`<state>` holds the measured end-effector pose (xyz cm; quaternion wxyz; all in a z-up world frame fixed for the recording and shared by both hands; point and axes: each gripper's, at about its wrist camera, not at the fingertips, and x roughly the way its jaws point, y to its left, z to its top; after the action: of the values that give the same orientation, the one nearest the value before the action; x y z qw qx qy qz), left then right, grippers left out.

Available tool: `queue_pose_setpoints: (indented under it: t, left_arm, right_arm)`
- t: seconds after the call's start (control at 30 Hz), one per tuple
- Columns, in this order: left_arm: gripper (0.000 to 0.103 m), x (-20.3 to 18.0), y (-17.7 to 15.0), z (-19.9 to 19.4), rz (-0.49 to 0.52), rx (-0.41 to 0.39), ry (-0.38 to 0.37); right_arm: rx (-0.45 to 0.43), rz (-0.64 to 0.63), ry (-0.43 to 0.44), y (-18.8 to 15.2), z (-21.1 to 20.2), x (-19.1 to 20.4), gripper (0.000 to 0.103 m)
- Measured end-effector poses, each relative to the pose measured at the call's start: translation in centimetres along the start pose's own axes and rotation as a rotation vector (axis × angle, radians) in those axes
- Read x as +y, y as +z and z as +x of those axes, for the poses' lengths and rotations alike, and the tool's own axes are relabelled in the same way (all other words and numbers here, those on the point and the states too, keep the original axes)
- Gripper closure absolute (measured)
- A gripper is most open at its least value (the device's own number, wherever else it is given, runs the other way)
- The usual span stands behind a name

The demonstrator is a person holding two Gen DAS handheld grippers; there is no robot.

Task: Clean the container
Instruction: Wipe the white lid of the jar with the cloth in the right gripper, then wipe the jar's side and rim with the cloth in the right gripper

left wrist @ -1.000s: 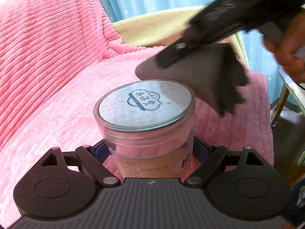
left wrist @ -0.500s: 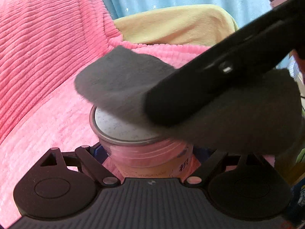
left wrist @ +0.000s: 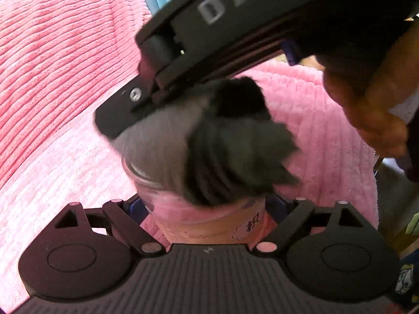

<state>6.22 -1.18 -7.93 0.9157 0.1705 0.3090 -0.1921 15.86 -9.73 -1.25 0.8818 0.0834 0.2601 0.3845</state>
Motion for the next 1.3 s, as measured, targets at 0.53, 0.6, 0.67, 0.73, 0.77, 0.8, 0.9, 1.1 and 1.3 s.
queue_pose_setpoints:
  t: [0.53,0.6,0.67,0.73,0.77,0.8,0.9,1.1,1.3]
  left_arm:
    - [0.016,-6.9,-1.8,-3.6,0.040,0.005,0.012]
    - [0.016,-8.0,-2.0,-4.3,0.063,-0.006,0.020]
    - [0.017,-8.8,-2.5,-5.4,0.089,-0.007,0.030]
    - [0.017,-9.6,-2.7,-6.4,0.101,-0.002,0.033]
    - [0.017,-9.3,-2.6,-6.5,0.097,0.004,0.030]
    - [0.017,-9.0,-2.5,-6.6,0.092,0.010,0.027]
    - [0.017,-8.4,-2.3,-7.1,0.063,0.033,0.008]
    - [0.017,-2.6,0.1,-4.7,-0.009,0.068,-0.023]
    - [0.017,0.5,2.0,-0.3,-0.049,0.074,-0.007]
  right_arm:
    - [-0.025,-0.136,-0.328,-0.9,-3.4,0.2,0.096]
    - [-0.039,-0.107,-0.336,-1.0,-3.8,-0.6,0.096]
    - [-0.052,-0.068,-0.358,-1.0,-3.7,-1.3,0.096]
    - [-0.066,-0.011,-0.381,-1.0,-3.3,-2.0,0.096]
    - [-0.073,0.013,-0.391,-1.0,-3.0,-2.4,0.096]
    - [-0.080,0.039,-0.392,-1.0,-2.9,-2.7,0.096]
    - [-0.101,0.154,-0.376,-1.2,-2.5,-3.7,0.096]
    - [-0.196,0.309,-0.354,-0.9,-3.8,-4.8,0.096]
    - [-0.294,0.171,-0.377,-0.2,-6.7,-3.0,0.095]
